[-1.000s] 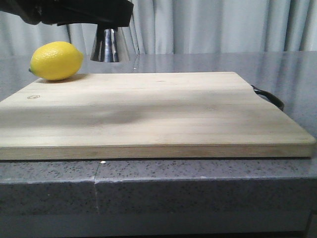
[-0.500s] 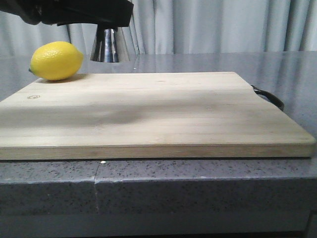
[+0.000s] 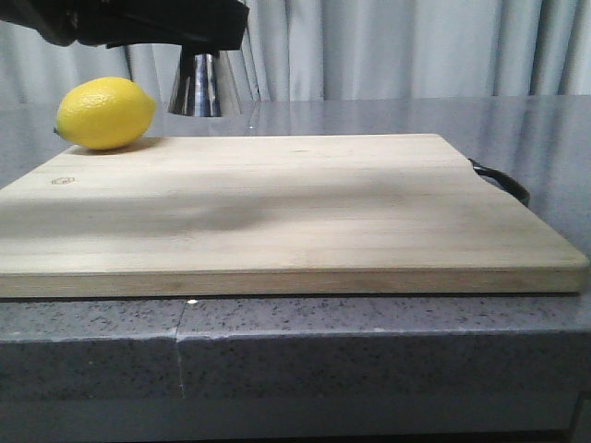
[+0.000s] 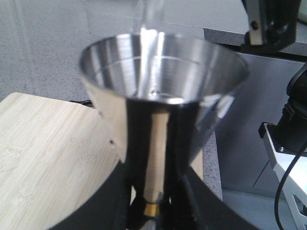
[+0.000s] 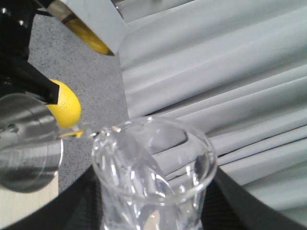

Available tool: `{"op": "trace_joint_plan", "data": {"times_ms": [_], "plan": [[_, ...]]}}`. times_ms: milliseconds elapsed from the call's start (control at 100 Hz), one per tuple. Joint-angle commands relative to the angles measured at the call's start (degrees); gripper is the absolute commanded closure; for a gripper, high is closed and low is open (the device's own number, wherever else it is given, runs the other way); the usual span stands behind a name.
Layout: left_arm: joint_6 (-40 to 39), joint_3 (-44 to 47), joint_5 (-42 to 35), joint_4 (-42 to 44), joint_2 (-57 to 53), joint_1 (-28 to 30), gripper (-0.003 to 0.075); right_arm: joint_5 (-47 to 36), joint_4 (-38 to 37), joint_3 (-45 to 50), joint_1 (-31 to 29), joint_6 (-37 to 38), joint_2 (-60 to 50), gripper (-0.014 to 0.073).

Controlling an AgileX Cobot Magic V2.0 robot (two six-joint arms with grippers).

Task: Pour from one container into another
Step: 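Tilt the beaker with the right gripper, pouring liquid into the jigger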

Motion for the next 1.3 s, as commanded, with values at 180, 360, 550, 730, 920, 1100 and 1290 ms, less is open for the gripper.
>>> {"op": "trace_joint_plan", "data": {"times_ms": [180,360,550,730,920,1100,1290], "plan": [[-0.31,-1.45,6.43,-4.18,-2.32,-0.48,0.0739,-1.74,-2.59,-2.37,-0.08,-0.18,-1.99,0.0318],[-0.31,-1.45,6.43,-4.05,-2.32,-0.48,0.0739,-1.74,-3.93,-2.37,-0.08,-0.18,-1.99,0.0318],[-0.31,-1.45,6.43,-4.05,-2.32,-0.48,0.0739,-1.74,-5.59,-2.37,-0.08,-0.18,-1.99,0.0318],[-0.31,-1.45,6.43,-4.05,-2.32,-0.48,0.0739,-1.69,-7.54,-2.37,-0.08,-0.18,-1.99,0.0318],[-0.31,-1.45,6.43,-4.05,-2.32,-0.48,0.0739,-1.69,-9.55,-2.37,-0.08,-0.18,-1.99,0.0318],[-0.31,-1.45,6.43,-4.05,-2.32,-0.48,0.0739,-1.69,-10.71,-2.37,-0.08,-0.18,-1.99,0.0318],[-0.31,-1.45,6.43,-4.05,-2.32,-0.48,0.0739,-1.56,-12.44,-2.37,-0.08,-0.18,-1.99,0.0318]]}}
